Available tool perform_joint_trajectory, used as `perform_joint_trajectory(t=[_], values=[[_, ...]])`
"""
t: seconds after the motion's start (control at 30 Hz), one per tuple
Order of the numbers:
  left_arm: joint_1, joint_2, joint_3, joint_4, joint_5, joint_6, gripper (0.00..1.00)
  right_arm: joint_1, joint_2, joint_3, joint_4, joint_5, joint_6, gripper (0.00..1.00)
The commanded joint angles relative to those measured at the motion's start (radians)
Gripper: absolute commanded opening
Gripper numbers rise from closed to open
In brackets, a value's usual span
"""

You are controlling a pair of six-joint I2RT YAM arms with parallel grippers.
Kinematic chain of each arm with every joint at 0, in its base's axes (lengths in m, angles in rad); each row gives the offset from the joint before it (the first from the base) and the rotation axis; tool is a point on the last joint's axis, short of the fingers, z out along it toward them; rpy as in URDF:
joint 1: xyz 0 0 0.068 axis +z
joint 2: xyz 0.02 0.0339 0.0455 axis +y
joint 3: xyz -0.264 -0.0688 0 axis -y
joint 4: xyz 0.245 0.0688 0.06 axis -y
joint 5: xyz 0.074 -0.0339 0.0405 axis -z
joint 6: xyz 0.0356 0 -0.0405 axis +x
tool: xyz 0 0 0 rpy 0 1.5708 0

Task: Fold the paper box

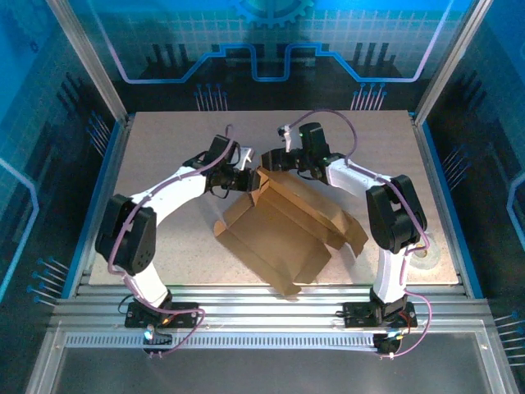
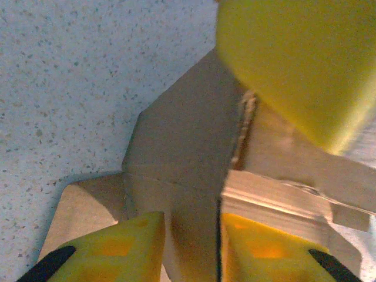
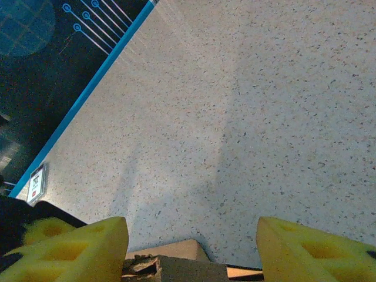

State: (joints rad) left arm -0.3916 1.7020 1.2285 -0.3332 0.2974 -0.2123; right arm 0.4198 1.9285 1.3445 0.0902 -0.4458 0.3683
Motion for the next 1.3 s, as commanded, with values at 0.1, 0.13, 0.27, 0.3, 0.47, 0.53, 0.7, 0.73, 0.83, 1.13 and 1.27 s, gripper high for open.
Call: perform_joint_trajectory(t=[0.1, 0.13, 0.27, 0.3, 0.47, 0.53, 0.7, 0.73, 0.83, 1.13, 1.27], values=[[0.095, -0.125, -0.077, 0.038, 0.158, -0.037, 0.35, 0.010, 0.007, -0.038, -0.053, 0.027, -0.035, 0.59], [0.118, -0.144, -0.099, 0.058, 0.176, -0.047, 0.36, 0.010, 0.007, -0.038, -0.052, 0.026, -0.035, 0.59], [0.183, -0.190, -0.163, 0.099, 0.207, -0.048, 0.37, 0.010, 0.009, -0.039, -0.047, 0.018, -0.033, 0.59], [0.190, -0.195, -0.174, 0.106, 0.212, -0.042, 0.37, 0.009, 0.010, -0.041, -0.046, 0.015, -0.032, 0.59], [0.201, -0.154, -0.232, 0.205, 0.243, -0.020, 0.38, 0.005, 0.010, -0.041, -0.043, -0.001, -0.025, 0.58], [0.200, -0.123, -0.243, 0.251, 0.268, -0.022, 0.39, 0.004, 0.008, -0.042, -0.041, -0.007, -0.021, 0.58], [0.177, -0.079, -0.255, 0.334, 0.269, 0.012, 0.45, -0.003, 0.007, -0.045, -0.039, -0.021, -0.010, 0.57], [0.170, -0.071, -0.250, 0.336, 0.277, 0.020, 0.48, -0.005, 0.007, -0.045, -0.037, -0.026, -0.007, 0.57], [0.144, -0.051, -0.240, 0.341, 0.281, 0.045, 0.50, -0.013, 0.006, -0.051, -0.027, -0.041, 0.008, 0.57], [0.091, 0.037, -0.188, 0.370, 0.258, 0.080, 0.55, -0.029, 0.005, -0.053, -0.028, -0.072, 0.028, 0.56], [0.074, 0.068, -0.153, 0.387, 0.242, 0.085, 0.56, -0.035, 0.019, -0.042, -0.026, -0.104, 0.043, 0.56]])
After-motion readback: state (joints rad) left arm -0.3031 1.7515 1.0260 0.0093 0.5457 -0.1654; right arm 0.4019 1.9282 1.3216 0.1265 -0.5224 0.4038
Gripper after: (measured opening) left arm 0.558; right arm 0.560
